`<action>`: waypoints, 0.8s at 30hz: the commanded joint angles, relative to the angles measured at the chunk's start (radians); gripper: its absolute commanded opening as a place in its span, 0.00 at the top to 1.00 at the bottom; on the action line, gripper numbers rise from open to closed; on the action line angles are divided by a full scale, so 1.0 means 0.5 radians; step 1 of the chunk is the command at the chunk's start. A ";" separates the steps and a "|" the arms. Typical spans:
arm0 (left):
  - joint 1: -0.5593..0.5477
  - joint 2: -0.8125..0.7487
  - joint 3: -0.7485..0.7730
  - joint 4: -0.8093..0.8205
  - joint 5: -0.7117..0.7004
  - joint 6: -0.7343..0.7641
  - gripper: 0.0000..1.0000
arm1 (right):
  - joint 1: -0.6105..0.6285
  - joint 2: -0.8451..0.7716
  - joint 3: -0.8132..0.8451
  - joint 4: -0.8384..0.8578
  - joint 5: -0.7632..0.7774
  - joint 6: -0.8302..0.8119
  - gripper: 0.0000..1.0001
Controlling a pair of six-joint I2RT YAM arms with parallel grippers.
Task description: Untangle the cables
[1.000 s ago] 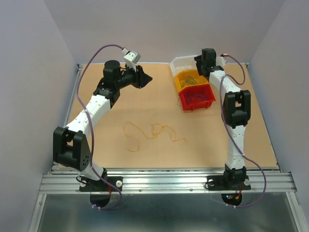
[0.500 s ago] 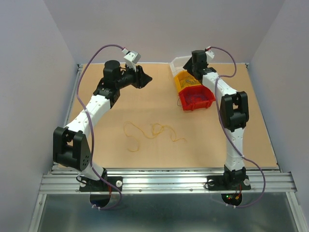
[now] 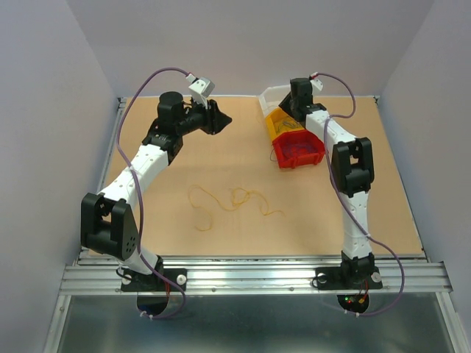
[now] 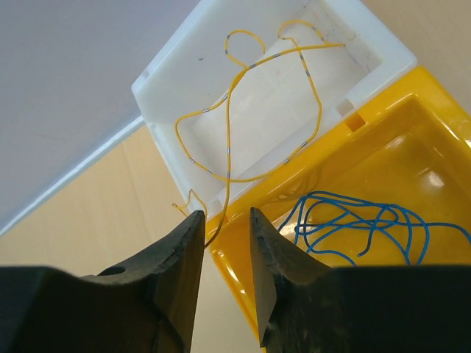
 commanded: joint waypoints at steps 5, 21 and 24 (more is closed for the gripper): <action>0.005 -0.051 0.034 0.058 0.007 0.034 0.57 | -0.001 0.087 0.217 0.114 -0.062 0.104 0.74; 0.005 -0.054 0.037 0.058 0.010 0.037 0.57 | -0.121 0.114 0.244 0.148 0.196 0.494 0.99; 0.005 -0.048 0.037 0.058 0.013 0.034 0.57 | -0.170 0.169 0.296 0.145 0.150 0.534 1.00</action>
